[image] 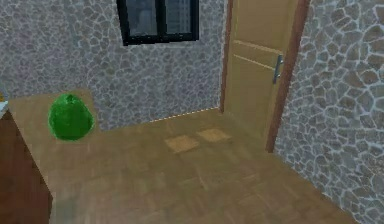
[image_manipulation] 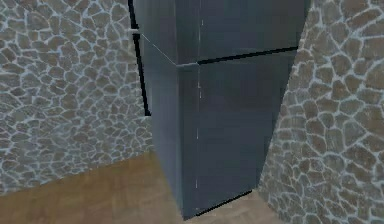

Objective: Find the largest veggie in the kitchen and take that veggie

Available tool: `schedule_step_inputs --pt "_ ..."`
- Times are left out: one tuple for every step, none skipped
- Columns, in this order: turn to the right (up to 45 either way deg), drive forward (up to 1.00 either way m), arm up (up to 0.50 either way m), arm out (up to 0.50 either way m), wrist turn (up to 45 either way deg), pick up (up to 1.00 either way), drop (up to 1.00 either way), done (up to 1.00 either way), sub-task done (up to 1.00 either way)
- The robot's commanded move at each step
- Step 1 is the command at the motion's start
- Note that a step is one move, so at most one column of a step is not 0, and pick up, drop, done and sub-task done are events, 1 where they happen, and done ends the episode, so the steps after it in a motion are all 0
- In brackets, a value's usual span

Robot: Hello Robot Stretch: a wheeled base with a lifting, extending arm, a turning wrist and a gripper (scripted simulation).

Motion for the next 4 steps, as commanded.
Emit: schedule_step_inputs --pt "-45.0 0.00 0.00 0.00 0.0 0.00 0.00 0.00 0.00" --pt "-45.0 0.00 0.00 0.00 0.0 0.00 0.00 0.00 0.00" --pt "0.0 0.45 0.00 0.00 0.0 0.00 0.00 0.00 0.00" --pt "-24.0 0.00 0.00 0.00 0.0 0.00 0.00 0.00 0.00"
